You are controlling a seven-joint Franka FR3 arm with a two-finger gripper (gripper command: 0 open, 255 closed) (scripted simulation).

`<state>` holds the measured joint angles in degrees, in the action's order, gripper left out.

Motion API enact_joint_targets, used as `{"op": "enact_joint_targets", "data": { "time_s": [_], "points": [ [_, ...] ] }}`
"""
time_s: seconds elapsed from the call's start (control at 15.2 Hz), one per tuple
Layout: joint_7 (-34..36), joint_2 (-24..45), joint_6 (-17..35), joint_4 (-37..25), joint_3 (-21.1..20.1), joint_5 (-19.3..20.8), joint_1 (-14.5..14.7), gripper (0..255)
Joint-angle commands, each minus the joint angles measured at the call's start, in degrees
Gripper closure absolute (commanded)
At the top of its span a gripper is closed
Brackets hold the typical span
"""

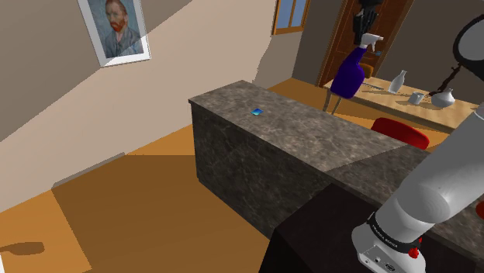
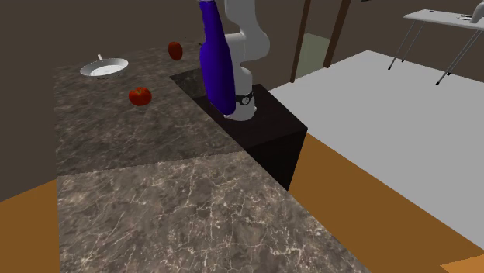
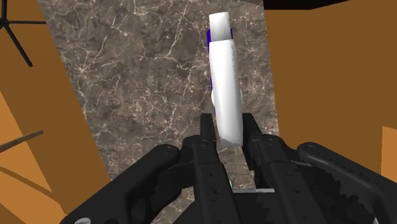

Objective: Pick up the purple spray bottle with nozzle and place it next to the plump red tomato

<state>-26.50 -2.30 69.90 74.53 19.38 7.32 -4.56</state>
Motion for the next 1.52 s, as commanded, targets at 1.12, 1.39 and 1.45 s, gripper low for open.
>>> {"op": "enact_joint_targets", "data": {
  "time_s": [1.12,1.39,1.45],
  "points": [
    [-11.3,-31.0,-1.5,25.6,3.9,13.1,-5.9,255],
    [-15.2,-35.8,-3.1,27.6,5.7,16.2,-7.5,255],
    [-16.2,-36.8,-3.5,27.9,6.1,17.0,-7.9,255]
  ]
}}
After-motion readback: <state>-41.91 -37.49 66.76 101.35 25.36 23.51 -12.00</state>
